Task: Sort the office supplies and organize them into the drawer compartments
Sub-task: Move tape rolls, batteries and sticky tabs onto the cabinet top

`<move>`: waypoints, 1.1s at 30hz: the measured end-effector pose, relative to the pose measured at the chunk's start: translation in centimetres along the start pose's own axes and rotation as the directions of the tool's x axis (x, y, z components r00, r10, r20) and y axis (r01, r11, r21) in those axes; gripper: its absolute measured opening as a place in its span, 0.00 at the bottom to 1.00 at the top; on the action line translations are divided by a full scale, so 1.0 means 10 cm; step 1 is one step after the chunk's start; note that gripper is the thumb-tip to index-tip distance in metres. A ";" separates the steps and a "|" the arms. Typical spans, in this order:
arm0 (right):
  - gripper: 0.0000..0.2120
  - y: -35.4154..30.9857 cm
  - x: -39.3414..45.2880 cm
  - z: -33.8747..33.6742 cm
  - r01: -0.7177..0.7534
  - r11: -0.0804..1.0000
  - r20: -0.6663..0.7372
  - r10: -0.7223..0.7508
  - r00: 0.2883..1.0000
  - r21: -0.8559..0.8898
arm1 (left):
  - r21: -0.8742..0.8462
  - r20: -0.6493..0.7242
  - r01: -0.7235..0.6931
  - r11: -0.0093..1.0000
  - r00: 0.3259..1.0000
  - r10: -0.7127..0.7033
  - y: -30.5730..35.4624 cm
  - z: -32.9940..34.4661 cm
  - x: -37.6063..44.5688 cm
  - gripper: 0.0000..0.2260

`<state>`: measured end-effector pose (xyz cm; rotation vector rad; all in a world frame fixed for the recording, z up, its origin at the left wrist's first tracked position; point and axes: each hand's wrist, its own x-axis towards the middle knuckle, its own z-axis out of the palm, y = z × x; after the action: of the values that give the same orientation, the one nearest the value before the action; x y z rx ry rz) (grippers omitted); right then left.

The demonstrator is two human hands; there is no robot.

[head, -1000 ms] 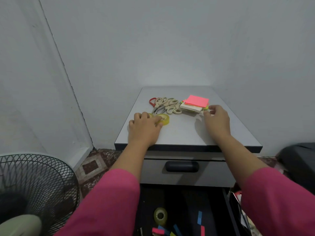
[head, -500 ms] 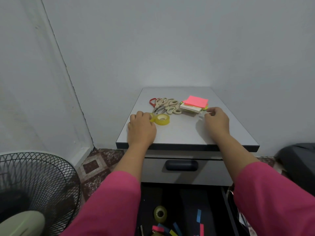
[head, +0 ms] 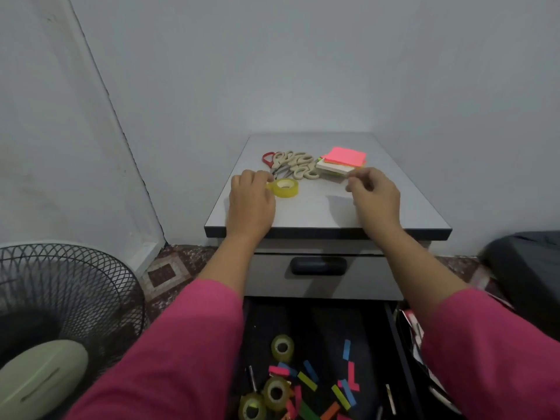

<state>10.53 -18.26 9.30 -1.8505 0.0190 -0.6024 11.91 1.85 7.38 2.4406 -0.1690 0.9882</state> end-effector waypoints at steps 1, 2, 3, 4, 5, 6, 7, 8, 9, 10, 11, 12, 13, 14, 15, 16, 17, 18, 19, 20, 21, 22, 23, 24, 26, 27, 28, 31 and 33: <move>0.06 -0.01 -0.13 -0.01 0.037 0.999 -0.001 -0.037 0.999 0.035 | -0.037 -0.063 -0.049 0.998 0.997 0.047 0.01 0.00 -0.05 0.11; 0.06 -0.01 -0.27 -0.03 0.072 0.995 0.002 -0.072 0.997 0.076 | -0.070 -0.132 -0.093 0.993 0.988 0.084 0.03 -0.01 -0.12 0.10; 0.06 0.02 -0.42 -0.04 0.101 0.988 0.006 -0.103 0.995 0.112 | -0.089 -0.191 -0.128 0.988 0.976 0.109 0.06 -0.02 -0.23 0.08; 0.06 0.08 -0.57 -0.05 0.131 0.983 0.010 -0.133 0.991 0.127 | -0.096 -0.227 -0.162 0.982 0.964 0.137 0.09 -0.02 -0.38 0.06; 0.07 0.17 -0.71 -0.06 0.152 0.981 0.017 -0.155 0.988 0.125 | -0.092 -0.240 -0.198 0.976 0.956 0.171 0.11 -0.01 -0.57 0.05; 0.08 0.27 -0.83 -0.07 0.154 0.981 0.028 -0.158 0.987 0.116 | -0.086 -0.225 -0.227 0.970 0.953 0.203 0.12 0.02 -0.78 0.04; 0.10 0.40 -0.95 -0.07 0.130 0.987 0.052 -0.135 0.989 0.098 | -0.078 -0.174 -0.236 0.969 0.960 0.220 0.10 0.07 -1.00 0.04; 0.11 0.53 -1.06 -0.08 0.073 0.995 0.095 -0.079 0.992 0.066 | -0.059 -0.090 -0.230 0.972 0.970 0.224 0.06 0.12 -1.24 0.05; 0.11 0.65 -1.17 -0.10 -0.009 1.000 0.156 0.007 0.988 0.013 | -0.022 0.015 -0.217 0.976 0.976 0.217 0.00 0.17 -1.46 0.05; 0.10 0.76 -1.26 -0.12 -0.095 0.993 0.231 0.110 0.967 -0.071 | 0.025 0.153 -0.203 0.979 0.968 0.197 -0.07 0.23 -1.62 0.05; 0.07 0.90 -1.39 -0.15 -0.171 0.969 0.299 0.218 0.929 -0.178 | 0.074 0.319 -0.193 0.978 0.934 0.160 -0.13 0.28 -1.78 0.06; 0.05 1.04 -1.48 -0.17 -0.209 0.933 0.345 0.307 0.887 -0.292 | 0.120 0.470 -0.194 0.974 0.875 0.116 -0.20 0.31 -1.88 0.08; 0.05 1.18 -1.57 -0.19 -0.219 0.879 0.369 0.388 0.845 -0.423 | 0.151 0.591 -0.198 0.968 0.803 0.072 -0.25 0.34 -1.96 0.10; 0.06 1.29 -1.65 -0.21 -0.203 0.806 0.381 0.464 0.800 -0.556 | 0.176 0.690 -0.188 0.966 0.724 0.015 -0.29 0.35 -2.03 0.11; 0.08 1.39 -1.72 -0.23 -0.169 0.720 0.387 0.537 0.750 -0.673 | 0.202 0.770 -0.173 0.964 0.636 -0.047 -0.32 0.36 -2.09 0.12; 0.10 1.47 -1.80 -0.25 -0.126 0.636 0.390 0.605 0.694 -0.762 | 0.236 0.827 -0.172 0.956 0.552 -0.105 -0.33 0.35 -2.14 0.11; 0.12 1.54 -1.87 -0.28 -0.080 0.557 0.388 0.667 0.636 -0.826 | 0.271 0.861 -0.185 0.945 0.486 -0.152 -0.34 0.34 -2.20 0.11; 0.14 1.57 -1.94 -0.31 -0.023 0.490 0.388 0.717 0.580 -0.871 | 0.309 0.883 -0.207 0.928 0.425 -0.199 -0.35 0.33 -2.25 0.11; 0.15 1.62 -2.01 -0.34 0.037 0.435 0.387 0.756 0.528 -0.900 | 0.339 0.894 -0.216 0.916 0.377 -0.242 -0.36 0.32 -2.31 0.11; 0.17 1.66 -2.06 -0.36 0.088 0.393 0.385 0.788 0.481 -0.915 | 0.361 0.897 -0.208 0.909 0.343 -0.278 -0.36 0.31 -2.36 0.12; 0.18 1.69 -2.11 -0.38 0.120 0.366 0.380 0.813 0.441 -0.923 | 0.380 0.898 -0.205 0.902 0.315 -0.306 -0.34 0.30 -2.41 0.12; 0.18 1.72 -2.14 -0.40 0.137 0.344 0.369 0.833 0.411 -0.929 | 0.393 0.899 -0.203 0.897 0.288 -0.329 -0.33 0.28 -2.45 0.13; 0.18 1.73 -2.16 -0.41 0.141 0.322 0.352 0.846 0.402 -0.936 | 0.394 0.904 -0.195 0.898 0.260 -0.340 -0.31 0.28 -2.51 0.14; 0.18 1.72 -2.19 -0.41 0.135 0.303 0.332 0.852 0.405 -0.943 | 0.394 0.907 -0.170 0.903 0.234 -0.351 -0.31 0.27 -2.56 0.15; 0.18 1.74 -2.22 -0.40 0.123 0.301 0.325 0.848 0.419 -0.946 | 0.394 0.904 -0.069 0.916 0.206 -0.374 -0.27 0.24 -2.63 0.19; 0.17 1.75 -2.23 -0.39 0.127 0.313 0.337 0.846 0.414 -0.941 | 0.393 0.900 -0.017 0.919 0.212 -0.381 -0.26 0.24 -2.65 0.22; 0.17 1.76 -2.24 -0.38 0.137 0.325 0.352 0.844 0.406 -0.936 | 0.398 0.897 0.019 0.917 0.205 -0.393 -0.26 0.25 -2.66 0.24; 0.17 1.78 -2.25 -0.35 0.151 0.326 0.360 0.846 0.394 -0.933 | 0.329 0.913 0.129 0.935 0.210 -0.350 -0.19 0.24 -2.66 0.22; 0.17 1.77 -2.22 -0.34 0.168 0.307 0.350 0.833 0.428 -0.937 | 0.265 0.912 0.174 0.948 0.273 -0.305 -0.13 0.24 -2.65 0.19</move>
<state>-5.30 -21.05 -14.36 -2.8956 0.2326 1.0824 -5.55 -0.06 -12.70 2.6993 -0.1123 -0.7642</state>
